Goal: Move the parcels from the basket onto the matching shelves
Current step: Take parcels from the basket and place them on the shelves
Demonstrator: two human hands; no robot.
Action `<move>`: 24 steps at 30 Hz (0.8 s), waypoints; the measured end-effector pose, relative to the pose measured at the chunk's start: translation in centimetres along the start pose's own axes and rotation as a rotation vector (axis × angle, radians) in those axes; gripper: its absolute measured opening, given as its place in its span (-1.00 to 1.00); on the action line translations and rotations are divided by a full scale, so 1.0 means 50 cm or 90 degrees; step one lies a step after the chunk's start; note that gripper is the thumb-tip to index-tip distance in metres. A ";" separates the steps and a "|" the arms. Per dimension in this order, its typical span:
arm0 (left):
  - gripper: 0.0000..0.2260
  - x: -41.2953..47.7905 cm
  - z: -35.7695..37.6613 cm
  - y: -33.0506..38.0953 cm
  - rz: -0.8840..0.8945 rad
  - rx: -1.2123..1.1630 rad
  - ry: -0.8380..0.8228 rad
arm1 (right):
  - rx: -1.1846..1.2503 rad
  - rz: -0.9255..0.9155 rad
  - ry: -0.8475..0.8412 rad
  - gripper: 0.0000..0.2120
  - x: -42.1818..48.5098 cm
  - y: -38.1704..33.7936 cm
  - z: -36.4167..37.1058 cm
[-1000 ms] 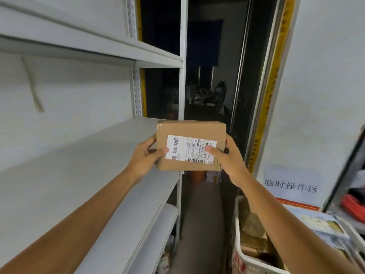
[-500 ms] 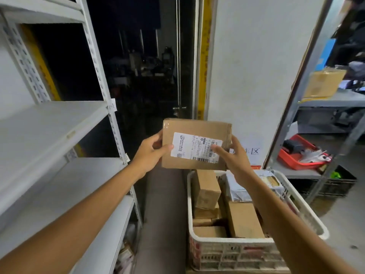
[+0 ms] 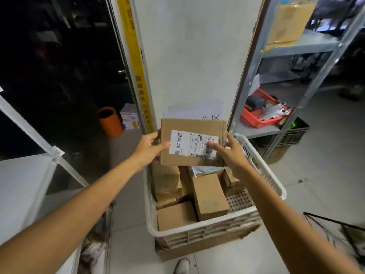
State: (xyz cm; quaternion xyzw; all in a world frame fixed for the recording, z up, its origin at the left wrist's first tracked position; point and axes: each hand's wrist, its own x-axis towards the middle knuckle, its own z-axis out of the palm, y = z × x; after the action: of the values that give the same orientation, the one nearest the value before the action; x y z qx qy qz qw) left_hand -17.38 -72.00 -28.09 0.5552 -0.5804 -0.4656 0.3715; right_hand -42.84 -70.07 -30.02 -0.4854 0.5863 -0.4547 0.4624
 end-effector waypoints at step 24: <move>-0.43 0.429 0.306 -0.171 -0.230 -0.025 0.003 | -0.189 0.186 -0.080 -0.49 0.471 0.233 -0.163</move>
State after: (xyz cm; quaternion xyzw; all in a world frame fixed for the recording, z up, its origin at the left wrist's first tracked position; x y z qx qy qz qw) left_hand -31.66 -90.84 -42.54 0.6440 -0.4615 -0.5347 0.2938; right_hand -54.97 -91.35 -42.52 -0.4854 0.6808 -0.2607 0.4826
